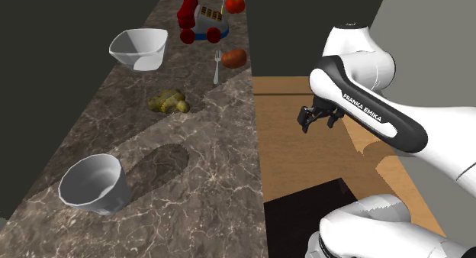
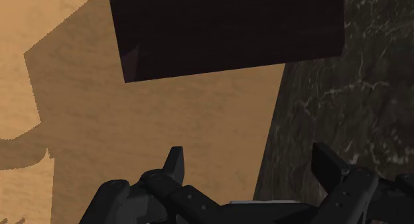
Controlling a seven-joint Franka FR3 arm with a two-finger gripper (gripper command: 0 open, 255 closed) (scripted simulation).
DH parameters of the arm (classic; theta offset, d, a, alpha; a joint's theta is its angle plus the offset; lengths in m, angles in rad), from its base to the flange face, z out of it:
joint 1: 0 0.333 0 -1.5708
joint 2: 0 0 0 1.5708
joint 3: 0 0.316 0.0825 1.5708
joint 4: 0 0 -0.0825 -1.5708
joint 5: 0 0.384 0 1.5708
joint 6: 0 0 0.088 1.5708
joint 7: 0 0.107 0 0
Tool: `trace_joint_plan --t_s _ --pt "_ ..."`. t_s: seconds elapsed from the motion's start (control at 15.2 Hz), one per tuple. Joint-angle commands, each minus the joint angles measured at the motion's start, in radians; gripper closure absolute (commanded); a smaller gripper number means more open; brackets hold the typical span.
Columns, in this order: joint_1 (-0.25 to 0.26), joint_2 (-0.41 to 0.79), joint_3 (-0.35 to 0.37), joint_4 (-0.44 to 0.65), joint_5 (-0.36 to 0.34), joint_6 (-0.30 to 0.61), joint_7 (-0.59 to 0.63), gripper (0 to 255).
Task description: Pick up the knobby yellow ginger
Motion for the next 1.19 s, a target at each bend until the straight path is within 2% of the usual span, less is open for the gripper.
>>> trace_joint_plan --t_s 0.0,0.59,1.12 --pt "0.000 0.000 0.000 0.000 0.000 0.000 0.000 0" --pt "0.099 0.231 0.103 0.201 0.088 0.056 0.024 0" --pt "0.167 0.440 0.192 0.429 0.124 0.065 0.045 0"
